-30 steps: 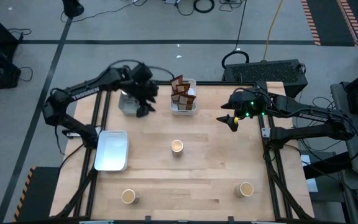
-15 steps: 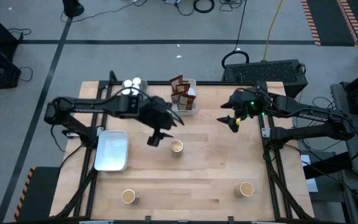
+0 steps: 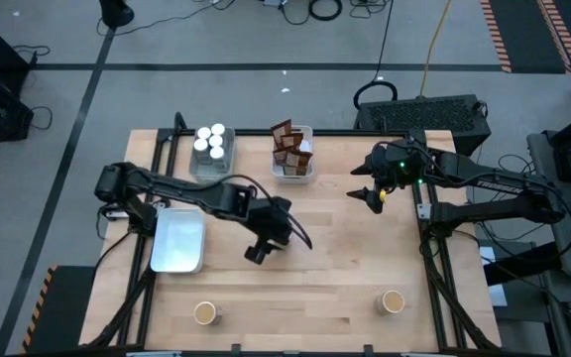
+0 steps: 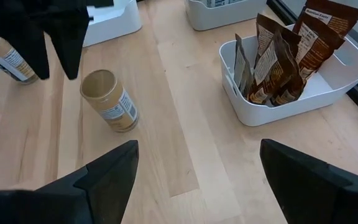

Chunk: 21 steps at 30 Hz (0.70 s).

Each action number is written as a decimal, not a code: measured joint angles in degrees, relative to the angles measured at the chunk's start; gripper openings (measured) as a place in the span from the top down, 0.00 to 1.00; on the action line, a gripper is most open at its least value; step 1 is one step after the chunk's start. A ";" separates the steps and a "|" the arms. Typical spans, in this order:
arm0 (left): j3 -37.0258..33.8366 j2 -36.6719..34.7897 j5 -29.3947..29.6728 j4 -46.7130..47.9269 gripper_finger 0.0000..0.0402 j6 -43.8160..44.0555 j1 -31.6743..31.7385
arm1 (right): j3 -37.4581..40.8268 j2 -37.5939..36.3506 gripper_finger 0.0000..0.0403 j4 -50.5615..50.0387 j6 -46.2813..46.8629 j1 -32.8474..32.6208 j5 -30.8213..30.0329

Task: Sort spices by type
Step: Put the top gold seasoning bottle into the bottom white bin

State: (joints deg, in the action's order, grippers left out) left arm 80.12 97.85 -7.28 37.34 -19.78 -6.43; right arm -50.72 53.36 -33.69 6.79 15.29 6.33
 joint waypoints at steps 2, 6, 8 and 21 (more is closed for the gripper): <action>0.00 0.92 0.96 -0.51 0.43 -0.01 -0.40 | 0.00 0.00 0.21 0.02 0.00 0.00 0.02; -0.04 1.50 1.63 -3.54 0.43 -0.03 -0.69 | 0.00 0.00 0.21 0.04 0.00 0.00 -0.03; -0.02 1.40 1.62 -5.05 0.43 -0.34 -0.74 | 0.00 0.00 0.21 0.14 0.06 0.00 -0.30; -0.02 1.41 0.27 -2.87 0.43 -3.06 -0.42 | 0.00 0.00 0.21 1.38 2.93 -0.01 -0.33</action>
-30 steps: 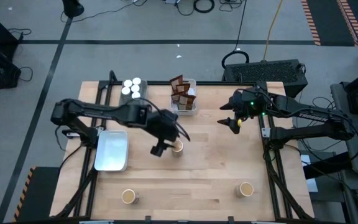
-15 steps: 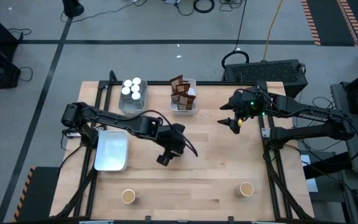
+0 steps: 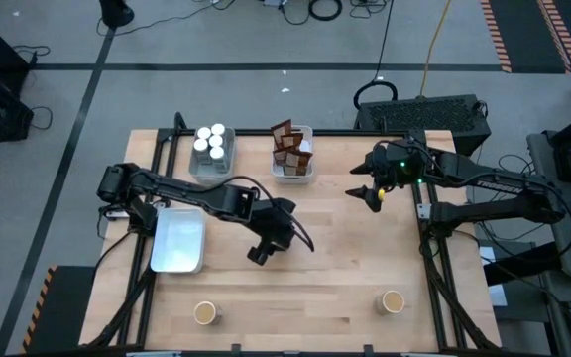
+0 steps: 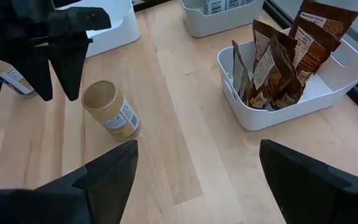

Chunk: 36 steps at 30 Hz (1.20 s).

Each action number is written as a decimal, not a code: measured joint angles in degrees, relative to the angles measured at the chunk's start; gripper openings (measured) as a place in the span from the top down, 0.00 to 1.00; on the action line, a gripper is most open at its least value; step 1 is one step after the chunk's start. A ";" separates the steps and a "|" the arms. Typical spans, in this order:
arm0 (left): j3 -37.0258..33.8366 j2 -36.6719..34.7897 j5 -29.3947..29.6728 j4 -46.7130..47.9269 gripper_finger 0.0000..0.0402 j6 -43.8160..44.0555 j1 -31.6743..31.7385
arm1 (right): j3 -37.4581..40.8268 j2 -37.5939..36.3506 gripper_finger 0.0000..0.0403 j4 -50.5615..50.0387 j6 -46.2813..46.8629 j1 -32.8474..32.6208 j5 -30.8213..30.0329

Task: Sort spices by type
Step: Put the top gold seasoning bottle into the bottom white bin

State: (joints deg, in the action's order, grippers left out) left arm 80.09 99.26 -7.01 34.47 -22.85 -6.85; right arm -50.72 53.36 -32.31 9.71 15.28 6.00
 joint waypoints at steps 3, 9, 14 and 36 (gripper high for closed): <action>0.00 0.00 -0.02 0.75 0.42 0.24 0.16 | 0.00 0.00 0.21 0.02 0.13 -0.01 0.00; 0.00 0.00 -1.52 4.99 0.30 4.54 1.49 | 0.00 0.00 0.21 0.02 1.39 -0.01 0.02; 0.00 0.00 -2.03 5.00 0.16 2.76 1.56 | 0.00 0.00 0.21 0.14 1.40 -0.01 0.02; -0.02 4.70 2.29 3.28 0.09 -2.05 2.88 | 0.00 0.02 0.21 -1.11 1.82 0.01 0.06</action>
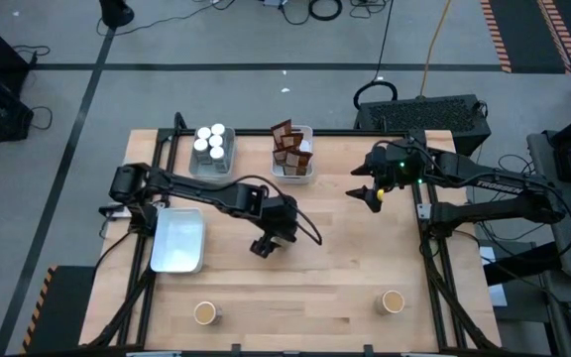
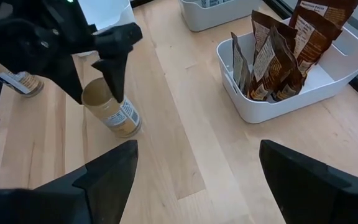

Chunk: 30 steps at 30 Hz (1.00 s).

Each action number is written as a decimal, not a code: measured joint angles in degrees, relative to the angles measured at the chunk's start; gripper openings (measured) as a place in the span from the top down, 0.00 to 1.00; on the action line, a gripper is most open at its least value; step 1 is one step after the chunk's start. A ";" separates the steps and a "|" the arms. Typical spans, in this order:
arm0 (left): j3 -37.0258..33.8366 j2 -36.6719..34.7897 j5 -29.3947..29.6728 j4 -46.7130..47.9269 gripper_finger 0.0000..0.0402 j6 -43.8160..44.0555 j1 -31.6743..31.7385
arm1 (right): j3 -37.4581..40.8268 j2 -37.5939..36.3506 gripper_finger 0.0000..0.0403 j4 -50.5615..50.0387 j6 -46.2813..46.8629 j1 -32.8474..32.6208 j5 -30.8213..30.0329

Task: Sort spices by type
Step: Put the top gold seasoning bottle into the bottom white bin

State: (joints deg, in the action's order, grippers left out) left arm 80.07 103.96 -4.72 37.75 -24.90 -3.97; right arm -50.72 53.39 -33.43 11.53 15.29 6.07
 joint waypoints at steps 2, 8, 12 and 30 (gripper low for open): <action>0.00 0.92 0.61 0.03 0.09 0.38 0.04 | 0.00 0.00 0.21 -0.09 -0.01 -0.02 0.02; -0.02 1.73 0.73 0.18 0.09 0.43 -0.02 | 0.00 0.00 0.21 -0.14 -0.19 -0.02 0.02; -0.02 1.73 1.36 0.31 0.09 0.58 -0.02 | 0.00 0.00 0.21 -0.14 -0.61 0.00 0.00; -0.04 -0.25 1.36 3.29 0.29 1.32 0.44 | 0.00 0.00 0.21 -0.11 -1.29 -0.02 0.00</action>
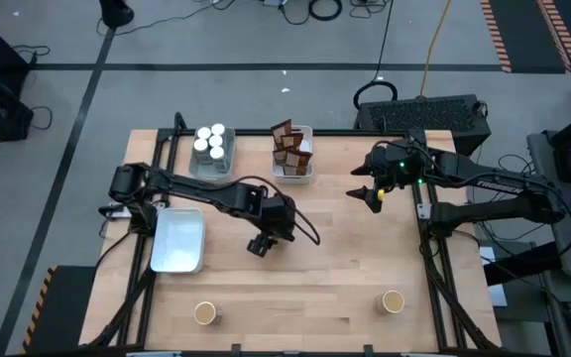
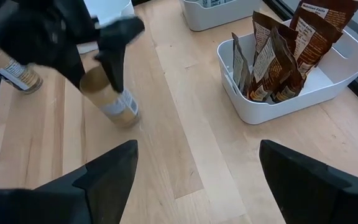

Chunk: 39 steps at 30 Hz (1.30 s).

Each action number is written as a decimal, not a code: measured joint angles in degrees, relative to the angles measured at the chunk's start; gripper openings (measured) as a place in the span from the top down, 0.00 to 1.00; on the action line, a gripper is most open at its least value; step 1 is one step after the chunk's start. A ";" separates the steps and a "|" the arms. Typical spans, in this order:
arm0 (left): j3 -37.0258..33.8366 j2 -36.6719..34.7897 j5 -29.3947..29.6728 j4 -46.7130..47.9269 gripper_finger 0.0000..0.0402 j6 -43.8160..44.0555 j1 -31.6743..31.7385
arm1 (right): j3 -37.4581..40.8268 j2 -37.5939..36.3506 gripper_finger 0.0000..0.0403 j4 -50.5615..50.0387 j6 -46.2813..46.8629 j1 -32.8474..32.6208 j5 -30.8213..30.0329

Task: Sort spices by type
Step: Put the top gold seasoning bottle into the bottom white bin

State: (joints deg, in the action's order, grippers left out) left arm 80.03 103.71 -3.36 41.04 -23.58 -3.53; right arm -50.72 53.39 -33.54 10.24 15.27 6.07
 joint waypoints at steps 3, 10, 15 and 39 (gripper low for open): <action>0.00 -2.51 -0.02 2.34 0.29 3.44 1.17 | 0.00 0.00 0.21 0.00 -0.31 0.00 -0.01; 0.00 -10.23 0.23 13.88 0.29 19.51 4.27 | 0.00 0.00 0.21 0.36 -1.22 0.00 0.00; 0.00 -15.65 0.69 22.91 0.29 31.43 5.29 | 0.00 0.00 0.21 1.39 -2.96 0.02 -0.02; -12.53 -38.65 14.08 41.52 0.29 80.04 -1.62 | 0.00 2.36 0.21 6.74 -7.99 0.02 -0.02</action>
State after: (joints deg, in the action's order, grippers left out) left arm 67.50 65.05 10.73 82.56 56.46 -5.15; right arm -50.72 55.75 -26.80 2.25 15.29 6.04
